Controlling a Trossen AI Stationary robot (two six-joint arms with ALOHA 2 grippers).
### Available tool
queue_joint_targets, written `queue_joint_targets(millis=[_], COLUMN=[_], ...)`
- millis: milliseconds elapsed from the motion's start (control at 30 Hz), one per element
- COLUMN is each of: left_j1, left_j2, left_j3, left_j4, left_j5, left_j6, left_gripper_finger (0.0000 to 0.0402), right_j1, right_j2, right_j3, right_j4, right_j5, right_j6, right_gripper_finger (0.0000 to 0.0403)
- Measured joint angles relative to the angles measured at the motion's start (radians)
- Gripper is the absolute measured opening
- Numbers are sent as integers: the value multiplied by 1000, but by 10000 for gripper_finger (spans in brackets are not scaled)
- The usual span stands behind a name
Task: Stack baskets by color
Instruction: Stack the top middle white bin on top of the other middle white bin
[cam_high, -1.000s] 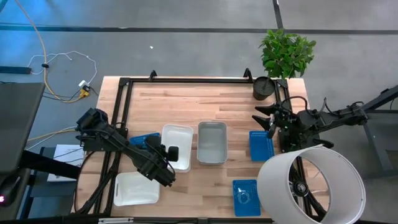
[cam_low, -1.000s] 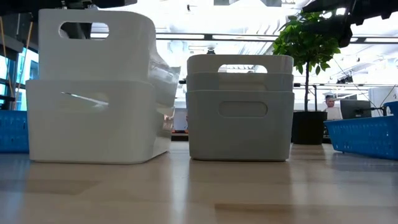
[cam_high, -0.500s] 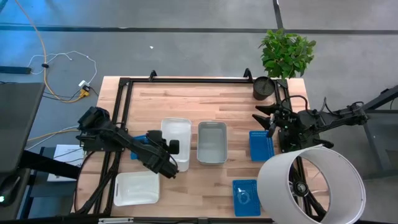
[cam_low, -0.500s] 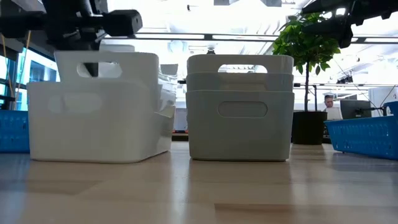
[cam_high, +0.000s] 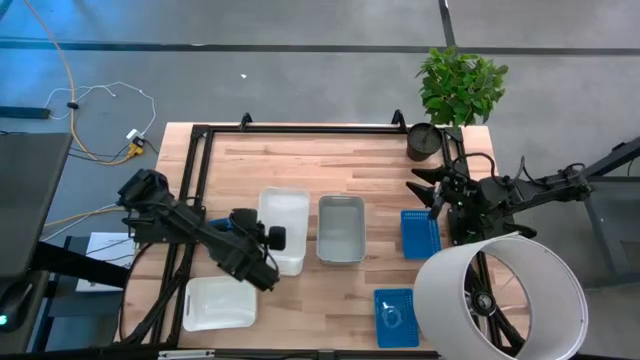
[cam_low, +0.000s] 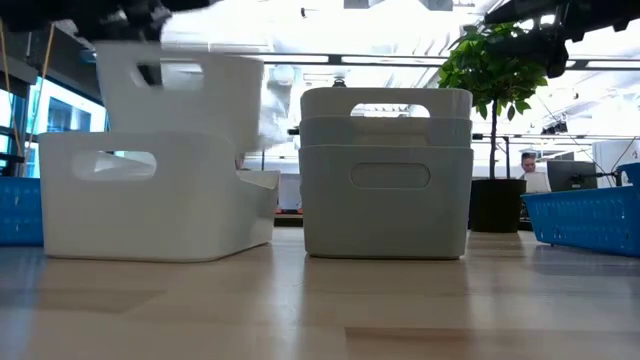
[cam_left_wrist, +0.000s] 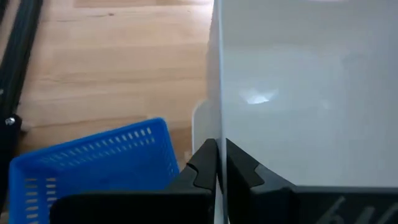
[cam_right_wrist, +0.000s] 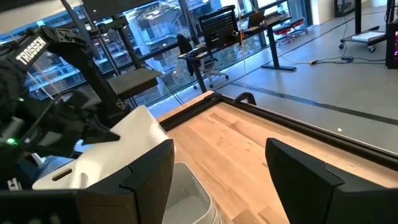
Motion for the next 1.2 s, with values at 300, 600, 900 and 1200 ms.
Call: queue_joint_targets(millis=[300,600,900,1200], left_j1=[-80,-77,-72,-41], left_j2=[4,5,5,5], left_j3=[2,-66,-98,-98], left_j4=[0,110,161,163], left_j5=[51,64,82,71], left_j6=[-23,-25,2,38], left_gripper_finger=[0,0,0,1], right_j1=[0,0,0,0], right_j2=[0,0,0,0], right_j3=[0,0,0,0], right_j4=[-3,-6,-6,-6], right_j5=[-1,-2,-1,6], right_j6=[-7,0,-20,-27], right_gripper_finger=[240,240,240,240])
